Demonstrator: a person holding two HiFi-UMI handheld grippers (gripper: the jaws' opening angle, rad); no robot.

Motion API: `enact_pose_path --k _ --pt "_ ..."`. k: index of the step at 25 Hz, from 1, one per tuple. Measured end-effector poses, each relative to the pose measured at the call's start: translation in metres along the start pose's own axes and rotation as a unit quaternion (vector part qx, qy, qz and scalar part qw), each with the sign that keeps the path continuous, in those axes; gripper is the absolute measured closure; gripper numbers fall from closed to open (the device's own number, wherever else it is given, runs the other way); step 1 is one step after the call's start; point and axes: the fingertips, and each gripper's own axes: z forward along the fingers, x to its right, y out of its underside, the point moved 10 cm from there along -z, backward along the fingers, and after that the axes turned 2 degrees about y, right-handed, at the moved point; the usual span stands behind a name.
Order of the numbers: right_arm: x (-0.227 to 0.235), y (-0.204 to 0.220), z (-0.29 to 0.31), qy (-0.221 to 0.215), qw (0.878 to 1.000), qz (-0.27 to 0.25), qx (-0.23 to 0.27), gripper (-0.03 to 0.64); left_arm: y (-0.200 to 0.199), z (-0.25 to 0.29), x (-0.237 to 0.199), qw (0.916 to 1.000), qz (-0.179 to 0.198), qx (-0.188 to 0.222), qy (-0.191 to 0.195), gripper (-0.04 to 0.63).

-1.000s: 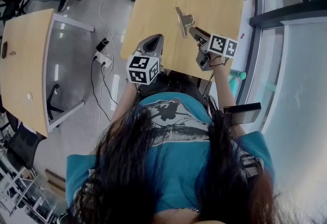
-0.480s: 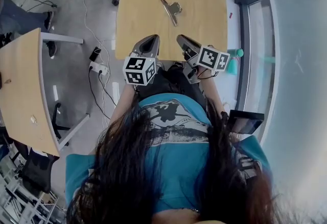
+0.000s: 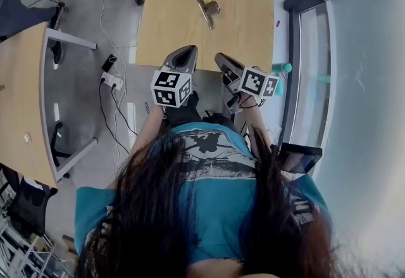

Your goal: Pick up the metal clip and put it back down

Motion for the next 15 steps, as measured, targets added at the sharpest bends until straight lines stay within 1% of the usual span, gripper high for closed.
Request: enact_pose_path --k 3,6,10,15 --pt "-0.001 0.013 -0.020 -0.007 1.000 -0.010 -0.006 0.578 0.007 -0.012 0.022 0.9999 0.002 0.010 -0.006 0.592" --pt "-0.005 0.036 -0.044 -0.018 0.999 -0.020 -0.016 0.578 0.022 -0.031 0.048 0.9997 -0.005 0.018 -0.016 0.593" --pt "-0.006 0.075 -0.087 -0.030 0.999 -0.034 -0.026 0.580 0.052 -0.063 0.091 0.9991 -0.009 0.023 -0.036 0.593" --pt "0.000 0.118 -0.143 -0.039 0.998 -0.032 -0.027 0.581 0.096 -0.106 0.148 0.9980 -0.010 0.018 -0.060 0.593"
